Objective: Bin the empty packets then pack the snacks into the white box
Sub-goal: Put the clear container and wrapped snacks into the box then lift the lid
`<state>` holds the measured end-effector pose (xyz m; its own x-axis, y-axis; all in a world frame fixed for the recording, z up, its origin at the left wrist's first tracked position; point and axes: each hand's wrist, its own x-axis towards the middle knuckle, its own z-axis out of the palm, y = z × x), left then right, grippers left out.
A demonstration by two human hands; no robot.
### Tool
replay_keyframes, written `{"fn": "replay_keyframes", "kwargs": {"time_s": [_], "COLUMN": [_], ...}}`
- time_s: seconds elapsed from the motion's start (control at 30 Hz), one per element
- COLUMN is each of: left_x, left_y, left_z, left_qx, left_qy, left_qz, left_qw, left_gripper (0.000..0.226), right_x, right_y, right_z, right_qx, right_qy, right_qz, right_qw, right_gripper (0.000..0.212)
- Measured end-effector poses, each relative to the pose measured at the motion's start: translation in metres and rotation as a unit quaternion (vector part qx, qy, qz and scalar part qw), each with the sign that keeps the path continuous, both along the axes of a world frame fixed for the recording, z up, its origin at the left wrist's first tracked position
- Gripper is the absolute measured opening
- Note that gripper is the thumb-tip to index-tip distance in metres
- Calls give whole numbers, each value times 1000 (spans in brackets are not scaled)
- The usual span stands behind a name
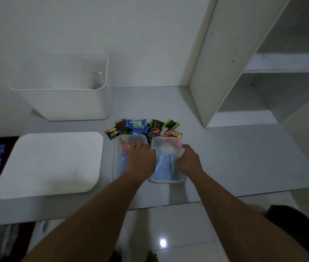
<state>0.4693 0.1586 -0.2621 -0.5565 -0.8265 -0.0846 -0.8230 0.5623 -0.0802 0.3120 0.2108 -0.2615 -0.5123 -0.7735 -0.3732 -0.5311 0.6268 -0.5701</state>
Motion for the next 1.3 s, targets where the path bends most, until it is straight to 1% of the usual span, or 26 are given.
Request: {"fn": "replay_keyframes", "kwargs": {"time_s": [0.13,0.2,0.23,0.33,0.4,0.47,0.53,0.67,0.7,0.8,0.83,0.9,0.97,1.07,1.23,1.3], "left_x": [-6,-9,-10,-18,-23,-22,-13,17,27,55,64,79,89,98,102,104], "left_y": [3,2,1,0,-1,-4,-10,-21,-23,-26,-27,-29,-30,-31,-31,-30], "left_z": [-3,-2,-1,7,19,35,47,60,62,66,66,62,55,42,34,32], "left_qx": [43,62,78,135,166,187,194,217,214,205,201,202,217,251,296,324], "left_qy": [62,119,164,299,378,425,436,459,456,437,433,416,398,393,436,452], "left_qz": [47,77,98,170,207,240,265,300,301,311,316,327,341,359,350,340], "left_qw": [996,988,978,929,887,853,838,807,810,819,820,824,823,808,775,758], "left_gripper": [30,32,34,41,37,28,26,29,30,32,32,30,36,52,58,57], "right_x": [-5,-7,-9,-15,-16,-16,-11,10,16,43,53,68,79,88,86,83], "right_y": [5,5,5,1,-3,-8,-11,-22,-26,-34,-34,-35,-35,-36,-35,-34], "right_z": [11,16,20,27,35,45,59,72,70,68,69,64,58,43,30,25], "right_qx": [-43,-49,-52,-61,-69,-80,-81,-80,-76,-86,-89,-90,-81,-73,-71,-62], "right_qy": [-13,-23,-31,-52,-60,-58,-53,-83,-90,-102,-100,-100,-102,-109,-117,-143], "right_qz": [-25,-42,-49,-66,-69,-57,-36,5,14,57,69,91,107,111,95,89], "right_qw": [999,998,997,995,993,993,995,993,993,989,989,987,986,985,986,984], "right_gripper": [45,44,45,51,54,54,55,54,54,31,30,33,34,34,45,55]}}
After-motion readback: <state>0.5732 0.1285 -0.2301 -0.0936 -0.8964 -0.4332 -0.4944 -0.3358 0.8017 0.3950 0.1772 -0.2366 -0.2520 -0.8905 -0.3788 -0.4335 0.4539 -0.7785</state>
